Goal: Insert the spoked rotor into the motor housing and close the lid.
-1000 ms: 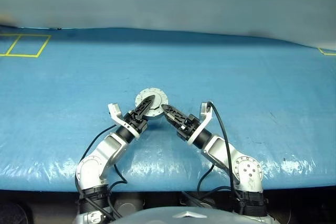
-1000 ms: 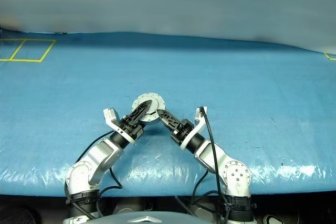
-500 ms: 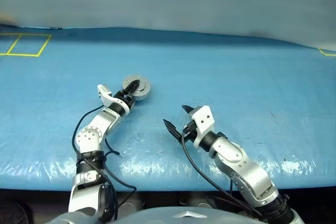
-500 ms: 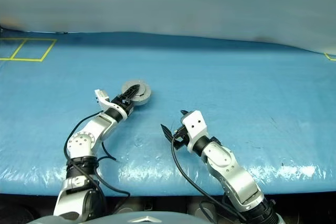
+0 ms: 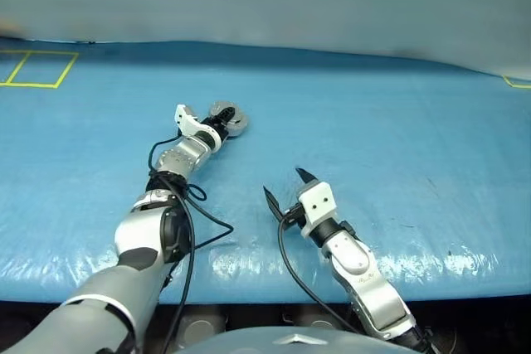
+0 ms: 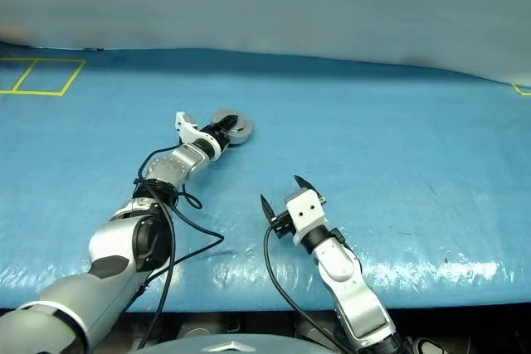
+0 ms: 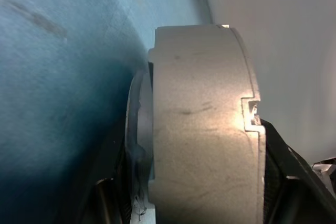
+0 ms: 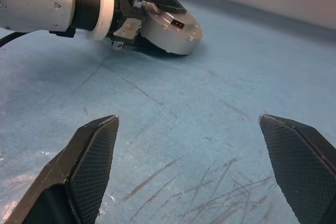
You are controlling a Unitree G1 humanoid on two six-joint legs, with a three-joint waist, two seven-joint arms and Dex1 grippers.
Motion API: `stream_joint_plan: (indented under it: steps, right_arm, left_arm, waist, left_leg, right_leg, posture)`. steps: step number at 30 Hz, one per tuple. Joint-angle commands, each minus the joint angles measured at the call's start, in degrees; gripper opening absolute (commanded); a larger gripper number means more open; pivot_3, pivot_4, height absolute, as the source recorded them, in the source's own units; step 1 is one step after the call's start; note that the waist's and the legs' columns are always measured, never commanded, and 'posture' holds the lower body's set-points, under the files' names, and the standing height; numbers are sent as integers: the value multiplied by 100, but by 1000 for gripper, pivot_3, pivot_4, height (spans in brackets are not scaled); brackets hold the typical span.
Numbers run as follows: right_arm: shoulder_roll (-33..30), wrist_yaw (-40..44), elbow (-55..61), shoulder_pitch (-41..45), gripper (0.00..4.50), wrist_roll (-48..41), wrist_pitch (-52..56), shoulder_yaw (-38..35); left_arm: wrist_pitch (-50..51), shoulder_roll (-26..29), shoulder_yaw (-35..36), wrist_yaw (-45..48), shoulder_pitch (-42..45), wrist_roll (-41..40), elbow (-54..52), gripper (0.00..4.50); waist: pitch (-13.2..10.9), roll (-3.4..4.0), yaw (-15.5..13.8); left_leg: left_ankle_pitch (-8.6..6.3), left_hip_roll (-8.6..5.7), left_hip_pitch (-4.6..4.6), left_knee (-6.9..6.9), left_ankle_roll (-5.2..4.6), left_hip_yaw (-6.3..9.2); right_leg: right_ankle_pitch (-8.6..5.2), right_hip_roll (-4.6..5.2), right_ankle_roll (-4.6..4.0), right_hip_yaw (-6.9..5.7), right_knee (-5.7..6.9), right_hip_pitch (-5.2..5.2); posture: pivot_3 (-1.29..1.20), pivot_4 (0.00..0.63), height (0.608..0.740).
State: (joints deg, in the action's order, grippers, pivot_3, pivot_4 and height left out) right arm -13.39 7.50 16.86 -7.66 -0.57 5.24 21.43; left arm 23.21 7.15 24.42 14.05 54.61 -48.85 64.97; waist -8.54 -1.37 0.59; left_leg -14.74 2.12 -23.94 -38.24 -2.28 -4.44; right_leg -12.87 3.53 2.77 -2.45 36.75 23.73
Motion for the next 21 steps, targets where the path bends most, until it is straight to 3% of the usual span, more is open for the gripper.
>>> stream_joint_plan:
  steps: [1,5,7,13,17,21]
  right_arm:
    - [74,83,171,-37,4500,45,-31,-105]
    - [115,175,185,-74,4500,65,32,-131]
    - [134,231,167,-77,4500,64,61,-138]
    - [237,479,83,-28,4500,-44,166,-128]
    - [308,686,63,10,4500,-174,289,-155]
    - [296,883,63,54,4500,-310,416,-243]
  left_arm:
    - [-92,41,134,-15,233,293,243,2704]
    - [218,141,149,-64,120,569,240,4016]
    - [555,240,88,-111,-85,705,79,4465]
    - [1856,482,-155,-449,-1215,926,-1364,4465]
    - [2784,584,-453,-581,-2430,948,-3177,4465]
    - [2930,854,-1122,-250,-3704,1204,-4980,4465]
  waist:
    - [0,0,1]
    - [3,1,10]
    - [7,3,35]
    - [30,10,153]
    - [93,27,204]
    - [132,43,190]
  left_leg:
    - [1,0,4,0,1,0]
    - [2,1,24,-3,3,0]
    - [2,2,37,-3,4,-1]
    - [13,45,74,6,22,-4]
    - [-3,53,153,31,3,-11]
    - [-10,60,223,49,13,-18]
  right_leg:
    - [0,0,0,1,2,-3]
    - [0,0,0,3,8,-22]
    - [0,0,0,6,12,-31]
    - [-3,-8,-8,15,30,-52]
    - [-13,-5,-25,17,30,-110]
    - [-42,10,-77,19,36,-138]
  posture:
    - [0,150,740]
    - [0,150,740]
    - [0,150,740]
    - [0,150,740]
    - [0,150,740]
    - [0,150,740]
